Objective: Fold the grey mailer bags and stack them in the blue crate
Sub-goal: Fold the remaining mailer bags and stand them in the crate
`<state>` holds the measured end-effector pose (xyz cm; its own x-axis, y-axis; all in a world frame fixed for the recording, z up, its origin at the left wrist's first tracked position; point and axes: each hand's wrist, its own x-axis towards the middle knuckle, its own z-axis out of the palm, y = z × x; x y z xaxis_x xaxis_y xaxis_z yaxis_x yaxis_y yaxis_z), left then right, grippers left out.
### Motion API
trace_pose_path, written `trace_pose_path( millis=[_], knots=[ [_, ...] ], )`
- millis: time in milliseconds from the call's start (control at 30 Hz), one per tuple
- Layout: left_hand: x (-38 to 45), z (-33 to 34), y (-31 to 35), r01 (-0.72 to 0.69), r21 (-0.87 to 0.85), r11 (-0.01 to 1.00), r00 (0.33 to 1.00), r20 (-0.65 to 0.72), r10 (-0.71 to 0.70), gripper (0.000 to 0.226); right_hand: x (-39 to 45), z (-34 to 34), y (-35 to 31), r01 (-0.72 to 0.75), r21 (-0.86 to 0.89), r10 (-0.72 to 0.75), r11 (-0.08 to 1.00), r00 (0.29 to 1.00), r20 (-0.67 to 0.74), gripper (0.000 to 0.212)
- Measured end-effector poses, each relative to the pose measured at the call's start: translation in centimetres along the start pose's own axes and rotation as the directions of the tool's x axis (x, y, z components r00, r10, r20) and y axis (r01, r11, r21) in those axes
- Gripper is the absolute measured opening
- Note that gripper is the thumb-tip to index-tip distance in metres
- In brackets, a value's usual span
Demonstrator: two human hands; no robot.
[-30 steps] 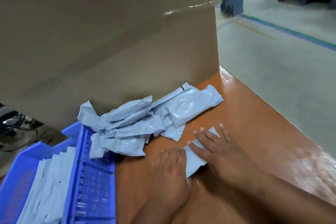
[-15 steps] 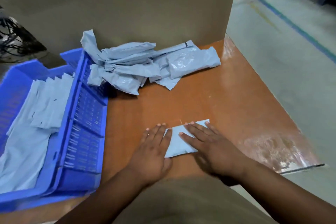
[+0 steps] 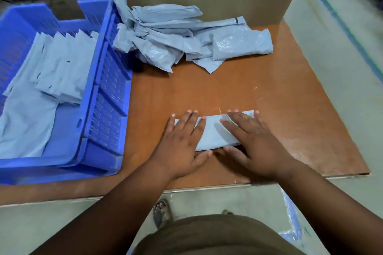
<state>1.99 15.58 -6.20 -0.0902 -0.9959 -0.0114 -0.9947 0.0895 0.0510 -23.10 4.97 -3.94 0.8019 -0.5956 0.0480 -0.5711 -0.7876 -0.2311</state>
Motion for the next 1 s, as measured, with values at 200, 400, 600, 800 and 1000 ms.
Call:
trace_pose_path(
  millis=[200,400,600,800,1000],
  knots=[
    [-0.1,-1.3,0.3,0.221,-0.125,0.967,0.963,-0.132,-0.237,0.066,4.1,-1.3,-5.0,-0.094,-0.115,0.079,0.989,0.988,-0.130,0.055],
    [2.0,0.4,-0.1,0.359,-0.184,0.915,0.930,-0.014,-0.367,0.071,8.3,2.5,-6.5,-0.256,-0.180,0.270,0.950,0.961,0.054,0.061],
    [1.9,1.4,-0.3,0.355,-0.127,0.926,0.933,-0.017,-0.359,0.073,8.1,3.8,-6.6,-0.247,-0.266,0.261,0.932,0.965,0.018,0.063],
    [2.1,1.7,-0.1,0.383,-0.104,0.918,0.923,0.009,-0.384,0.074,8.2,4.2,-6.6,-0.240,-0.305,0.264,0.922,0.964,0.038,0.067],
    [2.3,2.0,0.0,0.382,-0.084,0.920,0.924,0.039,-0.380,0.076,8.3,4.6,-6.3,-0.226,-0.310,0.264,0.923,0.961,0.086,0.068]
  ],
)
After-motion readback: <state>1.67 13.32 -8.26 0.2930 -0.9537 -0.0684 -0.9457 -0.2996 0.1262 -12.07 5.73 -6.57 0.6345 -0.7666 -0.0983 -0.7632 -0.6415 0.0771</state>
